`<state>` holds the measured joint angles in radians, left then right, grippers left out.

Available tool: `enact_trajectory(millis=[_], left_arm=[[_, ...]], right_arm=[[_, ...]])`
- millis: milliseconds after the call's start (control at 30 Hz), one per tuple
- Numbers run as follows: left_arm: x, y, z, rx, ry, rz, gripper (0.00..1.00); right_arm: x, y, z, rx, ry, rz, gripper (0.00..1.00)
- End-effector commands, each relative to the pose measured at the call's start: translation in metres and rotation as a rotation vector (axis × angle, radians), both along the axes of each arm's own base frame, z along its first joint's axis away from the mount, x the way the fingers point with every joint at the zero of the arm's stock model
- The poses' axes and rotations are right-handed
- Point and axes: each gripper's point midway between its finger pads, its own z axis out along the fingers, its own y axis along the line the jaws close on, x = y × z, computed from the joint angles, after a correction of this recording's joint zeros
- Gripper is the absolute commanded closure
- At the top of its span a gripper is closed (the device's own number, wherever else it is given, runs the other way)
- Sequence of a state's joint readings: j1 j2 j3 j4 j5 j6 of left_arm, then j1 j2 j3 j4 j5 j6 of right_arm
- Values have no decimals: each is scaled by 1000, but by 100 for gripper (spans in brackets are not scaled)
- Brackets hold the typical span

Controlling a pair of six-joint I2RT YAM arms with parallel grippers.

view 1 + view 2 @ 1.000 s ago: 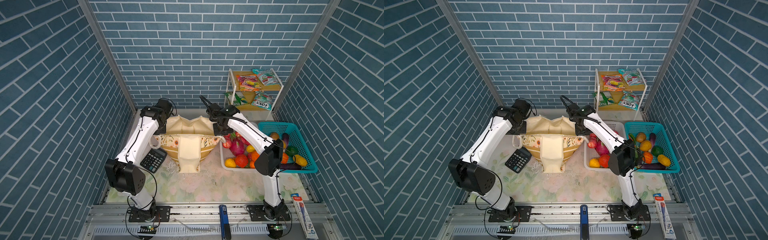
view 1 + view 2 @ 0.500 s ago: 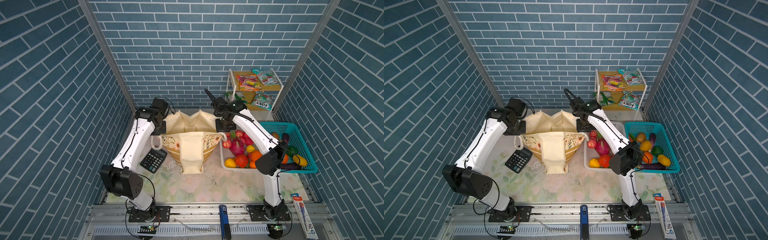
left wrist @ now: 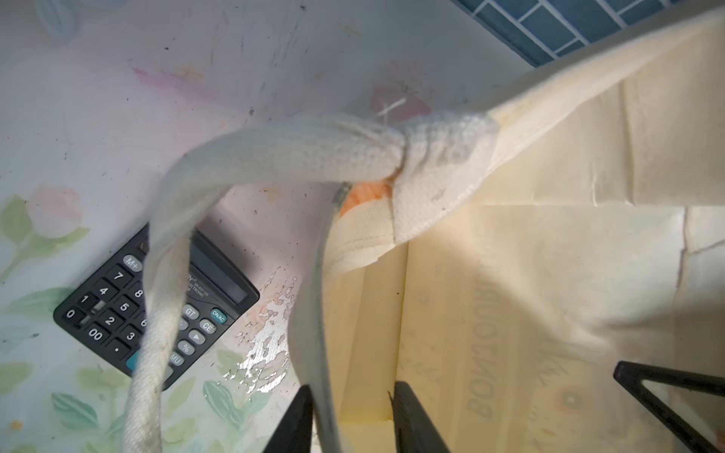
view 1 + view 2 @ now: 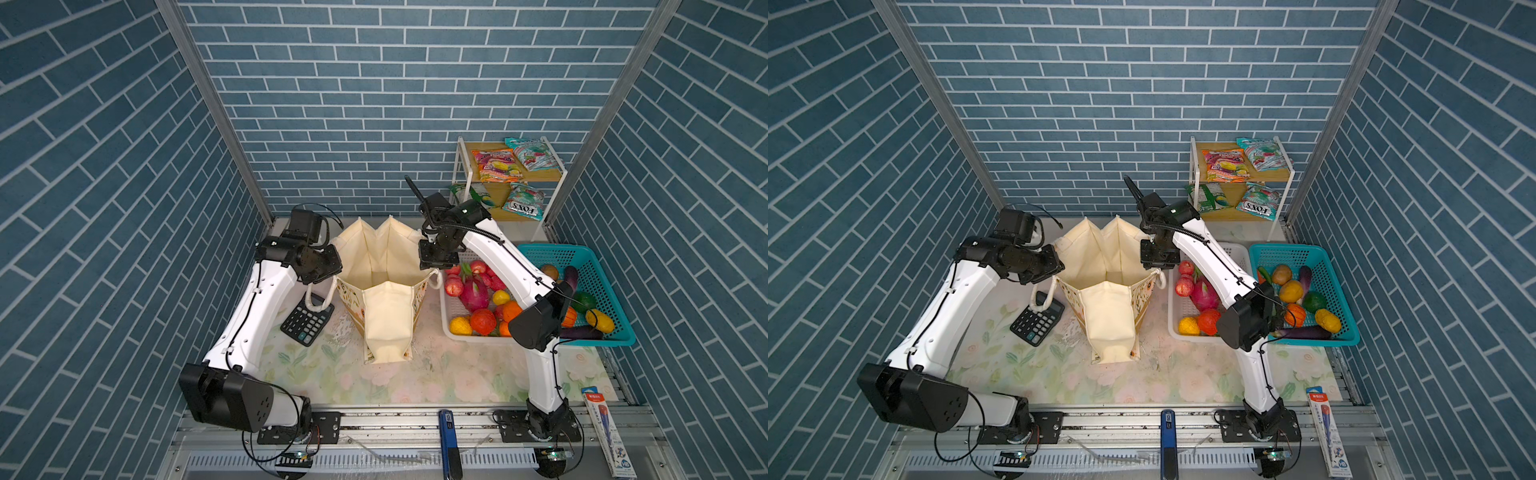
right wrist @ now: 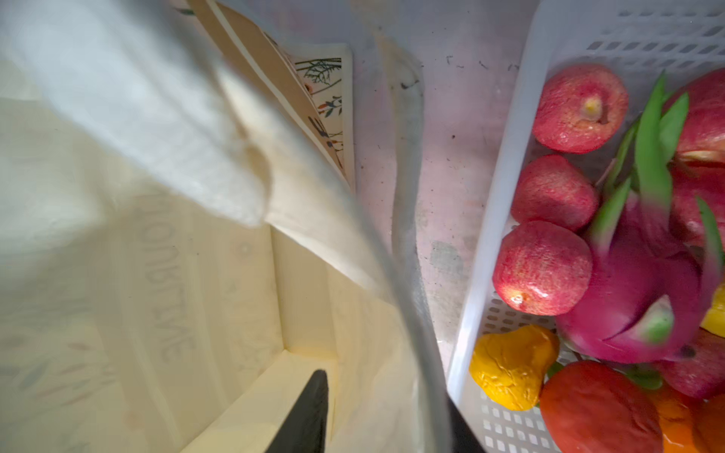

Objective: Place the food into the grocery bag and tie it
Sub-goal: 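Grasp the bag's top edges with both grippers and pull them apart to open it, then hold the bag edge with the left gripper while the right moves over the white basket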

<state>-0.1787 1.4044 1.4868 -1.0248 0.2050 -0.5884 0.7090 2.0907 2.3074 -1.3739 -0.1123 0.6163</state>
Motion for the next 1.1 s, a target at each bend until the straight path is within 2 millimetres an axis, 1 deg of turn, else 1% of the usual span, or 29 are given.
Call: enact_trajectory(millis=[0, 67, 133, 233, 300, 333, 367, 433, 500, 567, 633, 733, 833, 900, 1000, 1067], left_arm=[[0, -3, 8, -33, -5, -7, 61], [-1, -1, 9, -25, -3, -9, 65], [-3, 1, 9, -23, 1, -11, 75], [-6, 1, 5, -21, 11, -21, 90], [-8, 1, 5, -17, 7, -24, 98], [-9, 2, 4, -11, 7, -25, 100], [-9, 3, 3, -9, 7, -28, 100], [-11, 2, 3, -7, 6, -39, 100], [-13, 0, 3, -15, 4, -53, 100], [-13, -5, 3, -35, -1, -77, 100], [-12, -10, 3, -58, -6, -100, 100], [-10, -15, 5, -73, -15, -125, 100], [-6, -17, 8, -74, -17, -143, 100], [-3, -17, 8, -72, -6, -144, 100], [2, -20, 10, -79, 1, -159, 100], [4, -21, 10, -78, 1, -166, 100]], right_arm=[[-3, 8, 6, 43, 2, 22, 68], [-3, 7, 8, 42, -7, 22, 70], [-3, 6, 11, 42, -18, 18, 77], [-4, 3, 15, 41, -25, 10, 83], [-4, 1, 19, 44, -39, 2, 84], [-4, -1, 22, 47, -48, -6, 84], [-3, -2, 24, 49, -55, -14, 80], [-4, -4, 32, 62, -80, -30, 63], [-2, -12, 45, 56, -148, -67, 49], [1, -19, 58, 65, -207, -107, 43], [4, -30, 77, 71, -280, -151, 38], [9, -50, 104, 57, -386, -201, 33], [15, -73, 121, 52, -438, -241, 31], [19, -94, 123, 58, -422, -284, 31], [19, -123, 120, 71, -383, -343, 31], [15, -139, 110, 64, -359, -366, 31]])
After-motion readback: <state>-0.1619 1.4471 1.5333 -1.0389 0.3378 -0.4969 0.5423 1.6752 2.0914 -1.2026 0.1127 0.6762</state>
